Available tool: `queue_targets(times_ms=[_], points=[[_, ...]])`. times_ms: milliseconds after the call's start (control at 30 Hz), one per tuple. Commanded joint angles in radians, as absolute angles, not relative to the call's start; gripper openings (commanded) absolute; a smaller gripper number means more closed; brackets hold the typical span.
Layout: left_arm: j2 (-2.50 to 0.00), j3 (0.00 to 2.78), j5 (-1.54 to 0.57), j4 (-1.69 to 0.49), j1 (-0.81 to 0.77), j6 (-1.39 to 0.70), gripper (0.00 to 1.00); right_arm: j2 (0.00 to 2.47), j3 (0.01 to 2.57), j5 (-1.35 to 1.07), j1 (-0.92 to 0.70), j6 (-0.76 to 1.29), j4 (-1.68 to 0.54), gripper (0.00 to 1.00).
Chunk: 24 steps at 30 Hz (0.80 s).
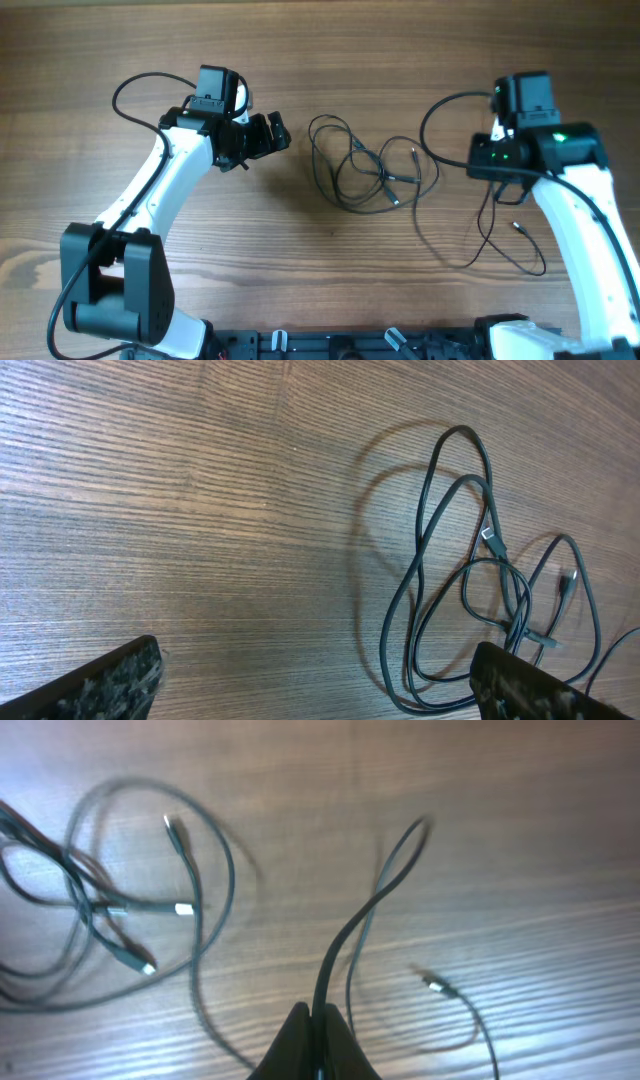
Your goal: Untangle cables
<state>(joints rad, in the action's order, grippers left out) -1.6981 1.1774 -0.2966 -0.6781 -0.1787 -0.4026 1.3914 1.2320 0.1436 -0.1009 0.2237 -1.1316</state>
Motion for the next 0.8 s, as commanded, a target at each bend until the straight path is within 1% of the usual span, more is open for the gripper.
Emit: queue_targets(times_ms=[0,33,133,200,267,300,333,433,533,667,733,767], points=[[-1.71,1.177,-0.287,-0.678,-0.177,-0.408,1.0,1.464,1.215,-0.008,-0.103,0.236,-1.143,0.08],[-1.71,1.177,-0.287,-0.678,-0.177,-0.408,1.0,1.485,1.215,-0.074,-0.104,0.235,-1.142,0.11],[-1.71,1.177,-0.287,-0.678,-0.177,-0.408,1.0,1.536,1.215,-0.258,-0.104,0.188,-1.149,0.12],[-1.71,1.177,-0.287,-0.678,-0.177,-0.408,1.0,1.561,1.215,-0.29,-0.107,0.18,-1.158,0.22],[-1.71,1.177,-0.287,-0.678,-0.177,-0.408,1.0,1.57,1.211,-0.282,-0.109,0.18,-1.16,0.56],[-1.71,1.177,-0.287,-0.678,-0.177,-0.408,1.0,1.57,1.209,-0.242,-0.108,0.192,-1.16,0.88],[-1.71,1.177,-0.287,-0.678,-0.177,-0.408,1.0,1.57,1.209,-0.194,-0.108,0.221,-1.161,1.0],[-1.71,1.177,-0.287,-0.678,-0.177,-0.408,1.0,1.57,1.209,0.002,-0.108,0.386,-1.18,1.0],[-1.71,1.177,-0.287,-0.678,-0.177,-0.408,1.0,1.57,1.209,0.168,-0.108,0.464,-1.189,1.0],[-1.71,1.177,-0.287,-0.678,-0.177,-0.408,1.0,1.57,1.209,0.527,-0.104,0.615,-1.188,1.0],[-1.71,1.177,-0.287,-0.678,-0.177,-0.408,1.0,1.57,1.209,0.618,-0.09,0.691,-1.182,1.0],[-1.71,1.177,-0.287,-0.678,-0.177,-0.408,1.0,1.57,1.209,0.615,-0.079,0.684,-1.154,1.0]])
